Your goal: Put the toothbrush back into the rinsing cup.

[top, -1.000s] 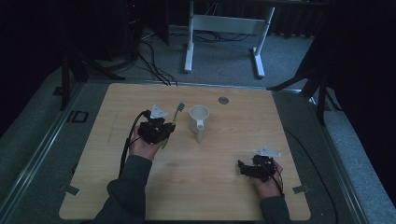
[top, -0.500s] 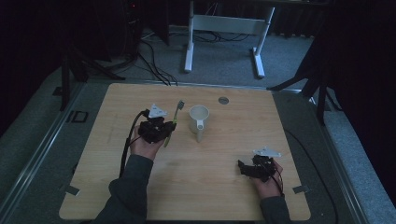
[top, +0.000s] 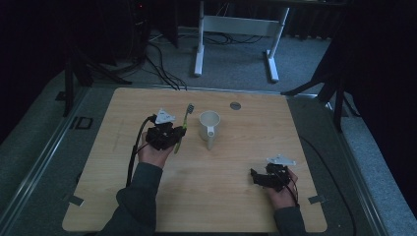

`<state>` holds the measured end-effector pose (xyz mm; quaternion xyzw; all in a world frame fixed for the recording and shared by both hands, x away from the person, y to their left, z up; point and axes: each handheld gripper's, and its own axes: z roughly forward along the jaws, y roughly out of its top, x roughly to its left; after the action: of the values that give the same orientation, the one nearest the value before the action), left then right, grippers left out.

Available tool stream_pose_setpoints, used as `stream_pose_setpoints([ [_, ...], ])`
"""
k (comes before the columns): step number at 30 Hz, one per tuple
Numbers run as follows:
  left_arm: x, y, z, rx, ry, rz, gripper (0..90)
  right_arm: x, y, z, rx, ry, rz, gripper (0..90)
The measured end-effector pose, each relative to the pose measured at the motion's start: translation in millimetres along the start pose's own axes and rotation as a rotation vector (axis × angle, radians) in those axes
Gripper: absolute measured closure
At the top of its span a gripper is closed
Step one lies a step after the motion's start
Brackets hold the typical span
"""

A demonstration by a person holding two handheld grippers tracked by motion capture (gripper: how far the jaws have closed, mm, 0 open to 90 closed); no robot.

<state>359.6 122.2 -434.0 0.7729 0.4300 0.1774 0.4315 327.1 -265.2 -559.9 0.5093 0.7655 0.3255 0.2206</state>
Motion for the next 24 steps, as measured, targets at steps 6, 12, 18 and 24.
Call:
stream_pose_setpoints([
  [6, 0.2, 0.7, 1.0, -0.011, -0.009, -0.006, 82.3, 0.0, 0.0, 0.0, 0.0, 0.0, 0.0, 15.7],
  [12, -1.5, 1.8, 1.8, -0.029, -0.017, 0.004, 82.2, 0.0, 0.0, 0.0, 0.0, 0.0, -0.001, 15.7],
  [18, -1.6, 3.2, 2.6, -0.037, -0.018, 0.002, 82.3, 0.0, 0.0, 0.0, 0.0, 0.0, 0.0, 15.8],
  [24, -1.6, 4.1, 2.9, -0.049, -0.022, 0.001, 82.3, 0.0, 0.0, 0.0, 0.0, 0.0, -0.001, 15.7],
])
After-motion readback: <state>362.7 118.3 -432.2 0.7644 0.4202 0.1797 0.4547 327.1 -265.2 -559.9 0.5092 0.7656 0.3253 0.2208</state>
